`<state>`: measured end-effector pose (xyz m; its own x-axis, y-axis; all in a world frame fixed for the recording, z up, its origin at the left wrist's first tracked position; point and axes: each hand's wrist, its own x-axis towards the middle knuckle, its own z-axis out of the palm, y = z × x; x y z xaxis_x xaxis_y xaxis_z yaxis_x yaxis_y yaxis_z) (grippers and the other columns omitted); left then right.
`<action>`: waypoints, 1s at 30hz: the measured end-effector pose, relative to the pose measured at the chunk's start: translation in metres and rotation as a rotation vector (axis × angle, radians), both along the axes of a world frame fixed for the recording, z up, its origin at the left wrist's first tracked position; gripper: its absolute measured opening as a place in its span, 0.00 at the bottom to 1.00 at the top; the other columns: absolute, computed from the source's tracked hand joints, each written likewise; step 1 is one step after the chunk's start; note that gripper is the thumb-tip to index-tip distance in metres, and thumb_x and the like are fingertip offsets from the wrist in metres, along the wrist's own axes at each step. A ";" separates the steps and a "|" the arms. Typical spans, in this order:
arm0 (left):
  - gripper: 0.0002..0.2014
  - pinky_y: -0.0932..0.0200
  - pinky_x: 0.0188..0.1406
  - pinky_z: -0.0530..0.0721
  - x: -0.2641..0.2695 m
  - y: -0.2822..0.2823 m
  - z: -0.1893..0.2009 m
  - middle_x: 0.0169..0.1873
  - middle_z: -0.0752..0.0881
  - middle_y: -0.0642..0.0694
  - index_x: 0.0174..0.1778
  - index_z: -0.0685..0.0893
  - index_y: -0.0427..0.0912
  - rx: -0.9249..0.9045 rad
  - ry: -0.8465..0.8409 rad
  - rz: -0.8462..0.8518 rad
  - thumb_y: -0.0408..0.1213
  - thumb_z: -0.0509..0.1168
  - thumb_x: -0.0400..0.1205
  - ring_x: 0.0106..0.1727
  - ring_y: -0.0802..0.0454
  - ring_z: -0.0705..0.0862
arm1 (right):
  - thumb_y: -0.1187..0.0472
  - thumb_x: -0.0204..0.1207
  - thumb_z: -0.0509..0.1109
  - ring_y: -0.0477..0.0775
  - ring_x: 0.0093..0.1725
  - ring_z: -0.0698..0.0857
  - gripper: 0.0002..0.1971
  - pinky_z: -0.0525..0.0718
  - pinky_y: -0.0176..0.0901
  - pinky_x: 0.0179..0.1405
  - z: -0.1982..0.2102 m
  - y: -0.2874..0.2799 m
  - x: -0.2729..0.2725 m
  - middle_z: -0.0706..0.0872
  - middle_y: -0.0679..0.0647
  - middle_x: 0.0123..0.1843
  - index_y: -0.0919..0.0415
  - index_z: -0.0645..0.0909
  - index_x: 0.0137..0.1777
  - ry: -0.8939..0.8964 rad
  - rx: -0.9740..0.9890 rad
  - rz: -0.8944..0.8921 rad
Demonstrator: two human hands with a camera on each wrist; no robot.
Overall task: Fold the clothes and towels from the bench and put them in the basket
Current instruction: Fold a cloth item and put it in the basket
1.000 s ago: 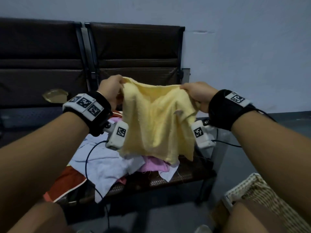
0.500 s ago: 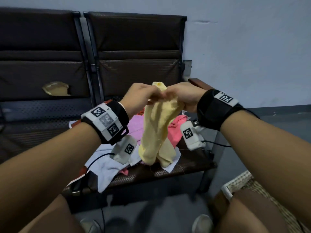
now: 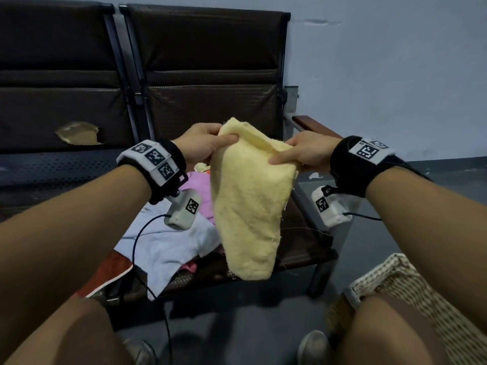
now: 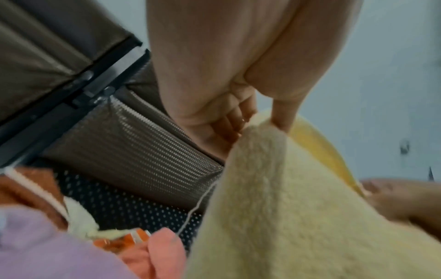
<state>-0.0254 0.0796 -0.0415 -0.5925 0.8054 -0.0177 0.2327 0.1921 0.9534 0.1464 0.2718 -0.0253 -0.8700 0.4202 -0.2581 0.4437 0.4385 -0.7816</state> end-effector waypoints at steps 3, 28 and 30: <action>0.03 0.44 0.47 0.88 -0.016 0.023 -0.005 0.44 0.91 0.39 0.44 0.92 0.49 0.015 0.205 0.113 0.38 0.73 0.80 0.44 0.46 0.87 | 0.56 0.72 0.80 0.57 0.41 0.93 0.08 0.93 0.50 0.44 -0.008 0.022 -0.015 0.93 0.59 0.42 0.62 0.90 0.43 0.115 0.139 -0.169; 0.13 0.41 0.54 0.90 0.029 -0.041 -0.125 0.55 0.87 0.23 0.62 0.81 0.24 -0.573 -0.099 -0.186 0.25 0.64 0.83 0.48 0.35 0.88 | 0.67 0.79 0.68 0.58 0.33 0.81 0.05 0.87 0.50 0.34 -0.148 -0.021 0.024 0.77 0.61 0.35 0.66 0.77 0.42 -0.259 -0.221 -0.014; 0.15 0.47 0.45 0.92 0.026 -0.037 -0.134 0.55 0.87 0.24 0.62 0.82 0.24 -0.606 -0.094 -0.204 0.33 0.64 0.86 0.45 0.37 0.89 | 0.65 0.79 0.70 0.56 0.32 0.82 0.06 0.87 0.49 0.35 -0.154 -0.020 0.022 0.80 0.59 0.33 0.66 0.79 0.41 -0.276 -0.212 -0.008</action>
